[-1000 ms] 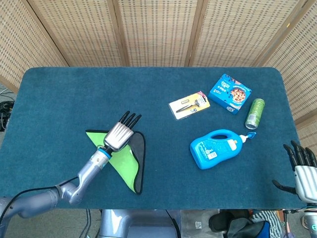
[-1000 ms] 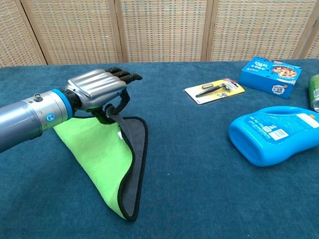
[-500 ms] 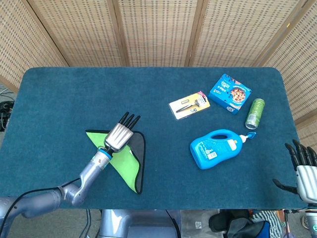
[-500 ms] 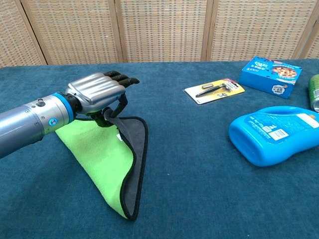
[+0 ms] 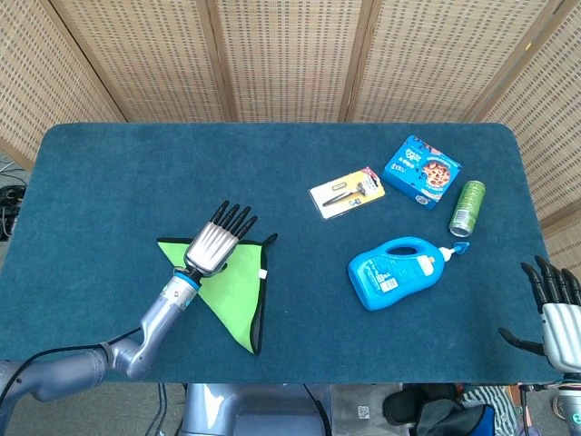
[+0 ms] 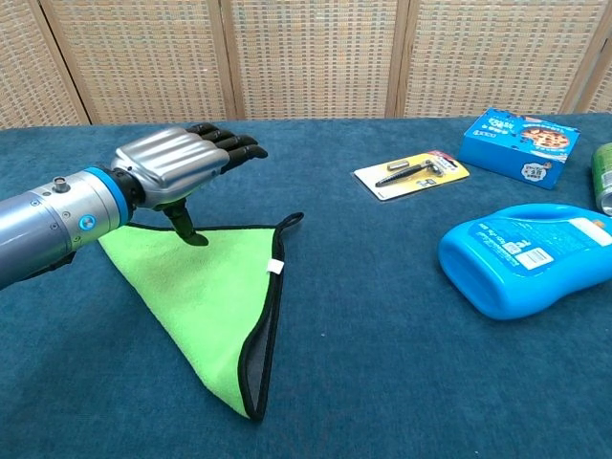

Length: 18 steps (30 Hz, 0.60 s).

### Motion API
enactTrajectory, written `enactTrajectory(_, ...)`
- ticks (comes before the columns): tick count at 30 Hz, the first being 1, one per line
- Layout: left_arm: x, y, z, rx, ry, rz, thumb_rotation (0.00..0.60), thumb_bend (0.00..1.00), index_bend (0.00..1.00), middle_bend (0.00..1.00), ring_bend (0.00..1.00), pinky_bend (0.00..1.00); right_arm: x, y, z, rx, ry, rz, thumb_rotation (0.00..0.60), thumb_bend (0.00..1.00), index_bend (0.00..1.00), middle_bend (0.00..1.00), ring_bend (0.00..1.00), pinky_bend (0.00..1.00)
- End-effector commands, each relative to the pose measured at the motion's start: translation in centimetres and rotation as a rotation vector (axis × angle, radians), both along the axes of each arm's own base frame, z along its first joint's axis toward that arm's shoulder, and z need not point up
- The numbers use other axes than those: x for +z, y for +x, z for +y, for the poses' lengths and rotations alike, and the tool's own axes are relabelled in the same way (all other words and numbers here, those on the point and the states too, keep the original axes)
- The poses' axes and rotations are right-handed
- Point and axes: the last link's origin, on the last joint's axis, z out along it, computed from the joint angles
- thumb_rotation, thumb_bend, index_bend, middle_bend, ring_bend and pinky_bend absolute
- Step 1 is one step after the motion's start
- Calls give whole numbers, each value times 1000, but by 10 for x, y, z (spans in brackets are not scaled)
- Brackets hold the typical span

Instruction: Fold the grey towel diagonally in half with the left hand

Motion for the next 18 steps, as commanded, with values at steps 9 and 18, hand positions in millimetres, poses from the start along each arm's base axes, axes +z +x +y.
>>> enactTrajectory(9, 41, -9, -23, 0, 32, -105, 600, 120, 0, 0, 0, 0, 1, -3, -1, -9, 1, 4, 600, 0, 0, 0, 0, 0)
enactTrajectory(18, 96, -61, -84, 163, 62, -184, 600, 121, 0, 0, 0, 0, -1, -1, 0, -11, 15, 22, 600, 0, 0, 0, 0, 0)
